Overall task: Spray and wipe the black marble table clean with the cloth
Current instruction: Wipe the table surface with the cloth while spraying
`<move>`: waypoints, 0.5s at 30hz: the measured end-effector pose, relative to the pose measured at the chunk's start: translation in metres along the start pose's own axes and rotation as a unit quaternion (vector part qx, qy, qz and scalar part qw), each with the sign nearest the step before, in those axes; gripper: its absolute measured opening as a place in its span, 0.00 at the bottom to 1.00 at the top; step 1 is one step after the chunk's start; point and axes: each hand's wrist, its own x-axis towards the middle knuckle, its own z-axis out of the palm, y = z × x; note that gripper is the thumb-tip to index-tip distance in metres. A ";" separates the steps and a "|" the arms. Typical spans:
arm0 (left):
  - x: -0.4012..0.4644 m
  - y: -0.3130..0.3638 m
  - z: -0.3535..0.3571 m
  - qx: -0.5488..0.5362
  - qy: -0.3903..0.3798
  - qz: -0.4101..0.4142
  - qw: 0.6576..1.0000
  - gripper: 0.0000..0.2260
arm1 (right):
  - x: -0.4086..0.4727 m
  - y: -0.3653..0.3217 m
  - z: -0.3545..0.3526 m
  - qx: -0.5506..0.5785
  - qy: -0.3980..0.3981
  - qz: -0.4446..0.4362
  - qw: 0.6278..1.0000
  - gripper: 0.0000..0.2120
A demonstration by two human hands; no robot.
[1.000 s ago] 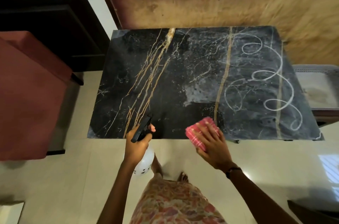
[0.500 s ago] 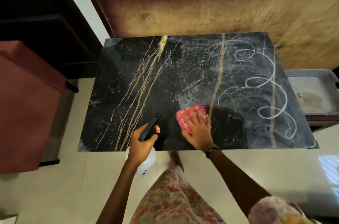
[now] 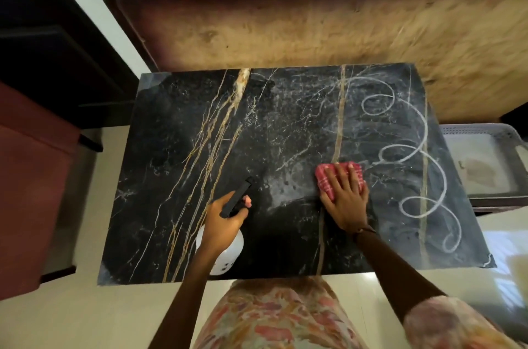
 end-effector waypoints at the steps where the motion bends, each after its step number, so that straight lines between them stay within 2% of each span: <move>1: 0.006 0.000 0.001 0.001 -0.003 0.004 1.000 0.14 | 0.010 -0.018 0.003 0.000 0.003 -0.002 1.000 0.33; 3: 0.015 0.001 0.003 0.003 -0.006 0.013 1.000 0.12 | 0.017 -0.055 0.012 0.000 0.000 -0.054 0.999 0.32; 6: 0.026 0.008 0.006 -0.003 -0.010 0.023 1.000 0.08 | -0.001 -0.091 0.028 0.002 -0.042 -0.197 0.980 0.31; 8: 0.032 0.010 0.007 -0.006 -0.010 0.019 1.000 0.07 | -0.022 -0.089 0.034 -0.021 -0.051 -0.286 0.957 0.32; 10: 0.038 0.010 0.009 -0.009 -0.006 0.008 1.000 0.08 | -0.034 -0.061 0.031 -0.046 -0.042 -0.326 0.943 0.33; 12: 0.043 0.010 0.009 -0.014 -0.003 0.003 1.000 0.12 | -0.033 -0.021 0.021 -0.061 -0.024 -0.307 0.949 0.34; 15: 0.050 0.014 0.009 -0.009 -0.010 0.003 1.000 0.16 | -0.008 0.031 -0.002 -0.036 -0.007 -0.175 0.984 0.35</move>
